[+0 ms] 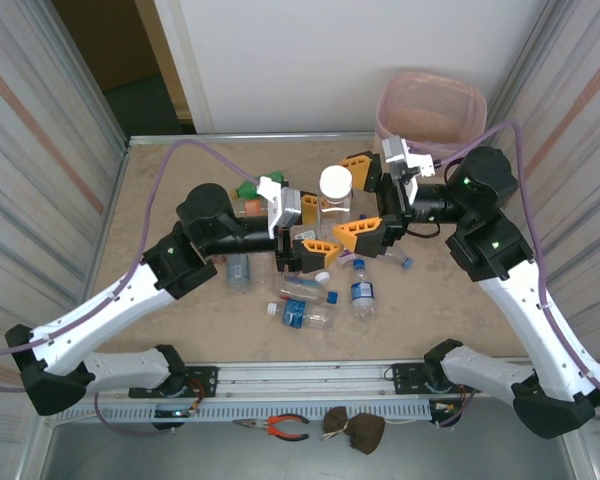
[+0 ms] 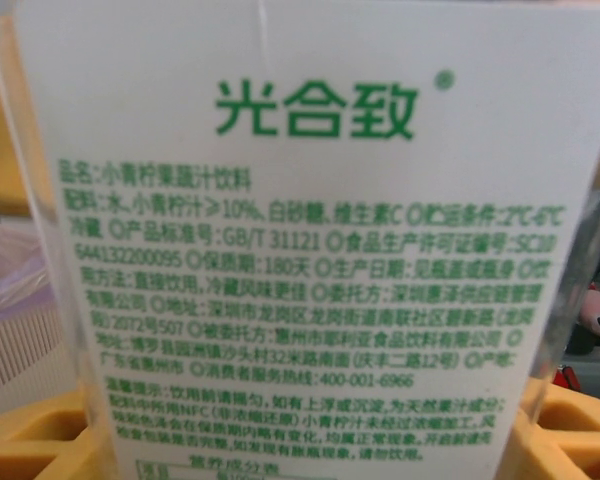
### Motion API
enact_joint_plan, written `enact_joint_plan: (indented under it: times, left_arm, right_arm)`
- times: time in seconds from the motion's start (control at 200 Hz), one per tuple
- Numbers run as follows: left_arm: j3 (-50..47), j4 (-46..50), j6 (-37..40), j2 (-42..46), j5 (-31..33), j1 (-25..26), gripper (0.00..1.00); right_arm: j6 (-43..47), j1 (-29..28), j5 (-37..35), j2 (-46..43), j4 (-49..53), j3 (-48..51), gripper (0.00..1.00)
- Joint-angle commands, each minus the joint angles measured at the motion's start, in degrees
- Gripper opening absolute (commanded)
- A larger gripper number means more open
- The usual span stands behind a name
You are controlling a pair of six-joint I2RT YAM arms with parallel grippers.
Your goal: Put the plastic bottles in the bin
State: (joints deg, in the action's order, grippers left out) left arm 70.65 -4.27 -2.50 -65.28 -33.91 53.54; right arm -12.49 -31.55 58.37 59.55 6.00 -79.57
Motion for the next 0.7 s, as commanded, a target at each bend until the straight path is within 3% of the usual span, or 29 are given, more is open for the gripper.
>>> enact_joint_plan:
  times: [0.0, 0.411, 0.696]
  left_arm:
    - [2.56, -3.15, 1.1, 0.07, -1.69, 0.2, 0.51]
    - [1.96, -4.34, 1.22, 1.54, 0.06, 0.2, 0.51]
    - [1.12, -4.56, 0.78, 2.26, 0.44, 0.22, 0.51]
  right_arm:
    - [3.18, -1.31, -0.28, -0.88, 2.18, 0.9, 0.99]
    - [4.18, -3.34, -0.69, -0.66, 2.79, 1.63, 0.82]
    - [4.35, -3.94, -0.91, -0.55, 2.36, 1.18, 0.64]
